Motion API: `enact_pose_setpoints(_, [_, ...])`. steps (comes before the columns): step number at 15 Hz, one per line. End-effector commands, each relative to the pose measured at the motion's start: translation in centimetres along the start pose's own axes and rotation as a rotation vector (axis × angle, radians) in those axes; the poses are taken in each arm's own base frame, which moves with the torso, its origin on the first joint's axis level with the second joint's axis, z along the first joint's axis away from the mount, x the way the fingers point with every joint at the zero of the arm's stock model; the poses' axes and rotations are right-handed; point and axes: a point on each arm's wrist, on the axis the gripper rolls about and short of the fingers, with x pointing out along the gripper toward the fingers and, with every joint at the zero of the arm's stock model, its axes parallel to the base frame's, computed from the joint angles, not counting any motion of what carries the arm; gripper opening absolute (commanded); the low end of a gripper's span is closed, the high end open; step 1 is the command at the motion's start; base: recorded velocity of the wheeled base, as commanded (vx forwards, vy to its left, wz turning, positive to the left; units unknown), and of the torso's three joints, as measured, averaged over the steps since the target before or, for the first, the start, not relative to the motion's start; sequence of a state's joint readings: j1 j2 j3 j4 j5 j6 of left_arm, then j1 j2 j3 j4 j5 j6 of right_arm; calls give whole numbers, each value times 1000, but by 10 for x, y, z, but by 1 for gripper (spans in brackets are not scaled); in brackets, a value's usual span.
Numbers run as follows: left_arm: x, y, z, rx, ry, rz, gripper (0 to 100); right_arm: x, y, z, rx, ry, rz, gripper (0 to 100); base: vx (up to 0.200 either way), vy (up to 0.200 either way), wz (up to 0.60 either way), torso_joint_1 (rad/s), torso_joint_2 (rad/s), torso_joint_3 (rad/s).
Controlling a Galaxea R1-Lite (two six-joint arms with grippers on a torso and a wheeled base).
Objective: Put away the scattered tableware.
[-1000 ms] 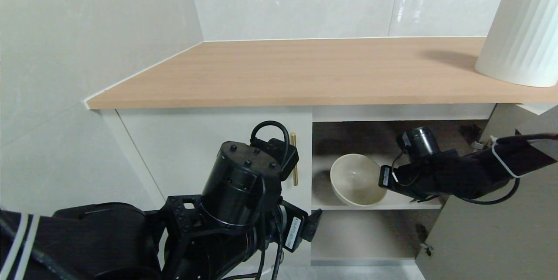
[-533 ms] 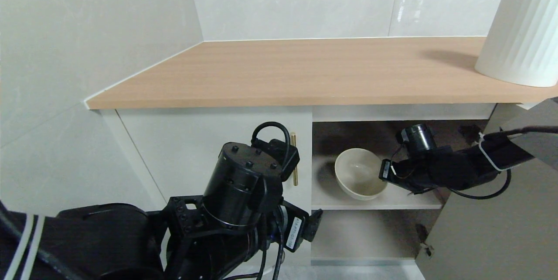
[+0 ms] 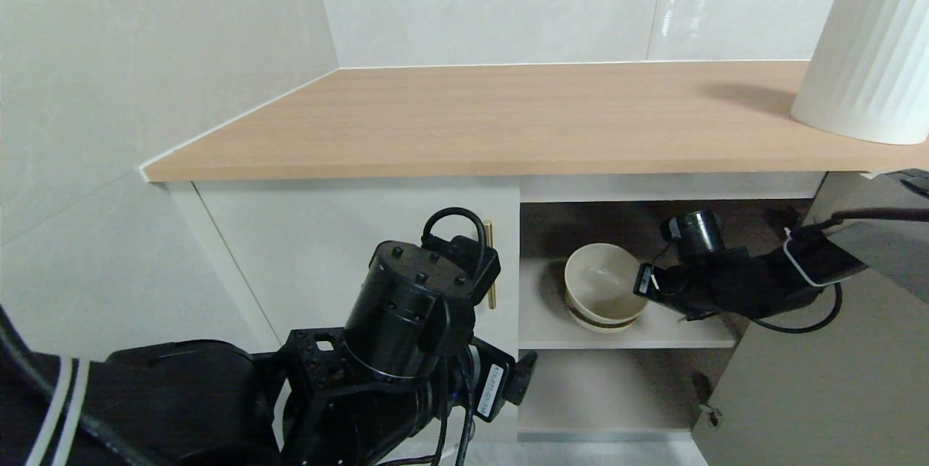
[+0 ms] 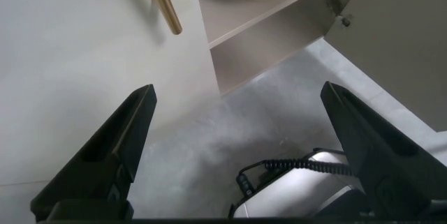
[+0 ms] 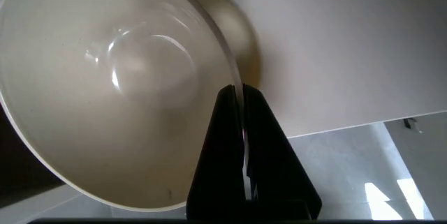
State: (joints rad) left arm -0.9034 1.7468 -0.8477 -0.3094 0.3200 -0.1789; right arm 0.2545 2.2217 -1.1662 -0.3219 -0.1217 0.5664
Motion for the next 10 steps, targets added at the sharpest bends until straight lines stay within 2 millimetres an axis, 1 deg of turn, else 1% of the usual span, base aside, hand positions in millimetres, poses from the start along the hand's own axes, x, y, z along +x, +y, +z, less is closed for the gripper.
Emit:
enact_pose_setpoints(1, [1,0,-1,0,2,1,100,3,-3,1,5,0,-7,0,0,0,0,0,0,0])
enact_pose_setpoints(5, [1,0,-1,0,2,1,100,9,-5,-3,3,3,-11,0,0,0,0,0,0,0])
enact_pose_setpoints(10, [0,0,0,-1,-1,0,100,12,-5,-5,2,1,-16,0,0,0,0,0,0,0])
